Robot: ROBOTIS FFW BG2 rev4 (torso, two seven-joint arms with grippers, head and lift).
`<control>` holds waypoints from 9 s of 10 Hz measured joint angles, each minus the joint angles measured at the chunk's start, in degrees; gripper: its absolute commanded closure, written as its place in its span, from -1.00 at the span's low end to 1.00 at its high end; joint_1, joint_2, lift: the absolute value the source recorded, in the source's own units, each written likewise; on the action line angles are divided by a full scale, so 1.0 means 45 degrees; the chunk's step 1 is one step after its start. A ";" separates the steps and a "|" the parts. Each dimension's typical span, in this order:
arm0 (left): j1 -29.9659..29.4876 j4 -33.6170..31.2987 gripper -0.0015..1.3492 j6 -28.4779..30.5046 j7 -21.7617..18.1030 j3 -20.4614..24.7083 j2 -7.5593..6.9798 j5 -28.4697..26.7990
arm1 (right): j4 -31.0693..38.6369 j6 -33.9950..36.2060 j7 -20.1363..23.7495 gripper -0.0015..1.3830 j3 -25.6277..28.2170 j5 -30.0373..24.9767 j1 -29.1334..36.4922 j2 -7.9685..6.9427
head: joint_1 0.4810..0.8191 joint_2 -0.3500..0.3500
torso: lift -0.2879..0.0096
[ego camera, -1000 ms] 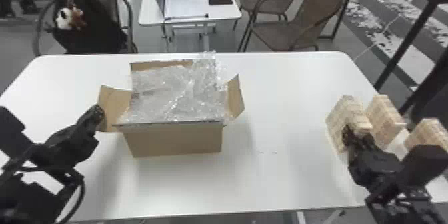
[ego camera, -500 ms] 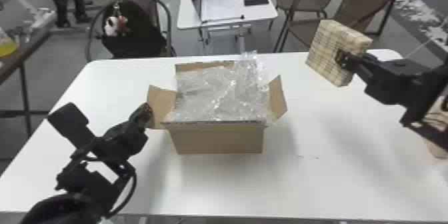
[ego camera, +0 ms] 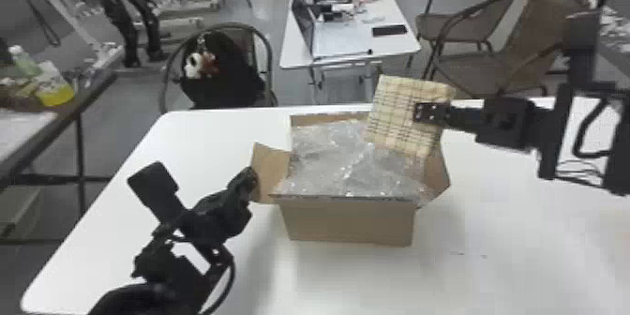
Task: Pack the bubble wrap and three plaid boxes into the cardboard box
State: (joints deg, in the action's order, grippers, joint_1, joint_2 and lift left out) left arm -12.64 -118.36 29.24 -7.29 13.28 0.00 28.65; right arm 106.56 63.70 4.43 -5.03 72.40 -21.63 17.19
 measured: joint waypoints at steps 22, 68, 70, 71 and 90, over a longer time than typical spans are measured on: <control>-0.0459 0.0123 0.80 -0.0522 0.0000 0.0094 0.0000 0.0385 | 0.4297 -1.1987 0.0943 -0.72 0.2341 -1.4159 0.9950 -0.1717 | 0.27 0.08 | -0.24; -0.0107 0.0157 0.80 -0.0288 -0.0045 -0.0230 0.0000 -0.0283 | 0.2315 0.0851 -0.3761 0.60 0.2199 0.1492 0.1178 0.0803 | -0.08 0.46 | -0.24; 0.0002 0.0239 0.80 -0.0232 -0.0033 -0.0376 0.0000 -0.0334 | 0.0345 0.1255 -0.3242 0.60 0.0956 0.2826 -0.0159 0.0480 | -0.09 0.57 | -0.24; 0.0053 0.0269 0.80 -0.0215 -0.0019 -0.0438 0.0000 -0.0352 | -0.0995 0.1318 -0.2244 0.60 0.0364 0.2798 -0.0798 0.0152 | -0.11 0.64 | -0.24; -0.0222 0.0425 0.80 -0.0649 0.0154 -0.0468 0.0000 -0.0114 | 0.5947 -0.4923 0.2813 -0.37 0.3241 -1.4190 0.6608 -0.1062 | 0.08 0.01 | -0.24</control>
State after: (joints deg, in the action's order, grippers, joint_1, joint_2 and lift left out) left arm -13.64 -116.45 26.32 -6.60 11.18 0.00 28.14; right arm 133.32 41.55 17.09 9.56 8.55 8.11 12.41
